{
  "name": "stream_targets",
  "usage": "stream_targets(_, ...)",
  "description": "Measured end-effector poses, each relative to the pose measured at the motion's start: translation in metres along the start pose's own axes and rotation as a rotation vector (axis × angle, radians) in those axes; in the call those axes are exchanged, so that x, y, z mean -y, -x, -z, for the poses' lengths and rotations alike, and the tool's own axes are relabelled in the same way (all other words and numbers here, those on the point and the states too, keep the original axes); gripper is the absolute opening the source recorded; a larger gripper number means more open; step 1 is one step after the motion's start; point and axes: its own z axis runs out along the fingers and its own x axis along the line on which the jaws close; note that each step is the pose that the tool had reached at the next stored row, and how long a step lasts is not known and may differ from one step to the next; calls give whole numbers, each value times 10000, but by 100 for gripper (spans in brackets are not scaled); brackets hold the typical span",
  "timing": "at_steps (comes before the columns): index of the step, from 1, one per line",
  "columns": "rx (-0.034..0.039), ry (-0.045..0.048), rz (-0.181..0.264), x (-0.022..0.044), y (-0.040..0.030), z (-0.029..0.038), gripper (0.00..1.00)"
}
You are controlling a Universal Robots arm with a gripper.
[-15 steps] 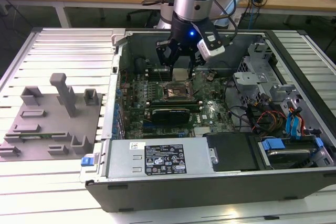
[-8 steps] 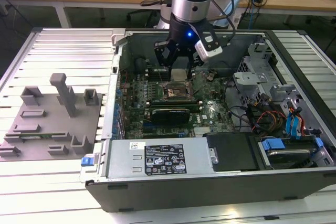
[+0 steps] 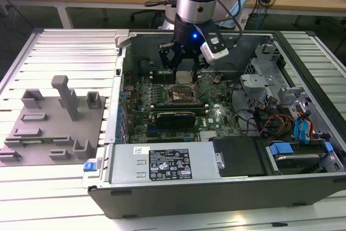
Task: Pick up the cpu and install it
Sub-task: 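Place the cpu into insertion slot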
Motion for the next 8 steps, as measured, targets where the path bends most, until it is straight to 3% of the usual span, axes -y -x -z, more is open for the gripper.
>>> stream_targets(8,3,14,-44,-1,0,-2,55)
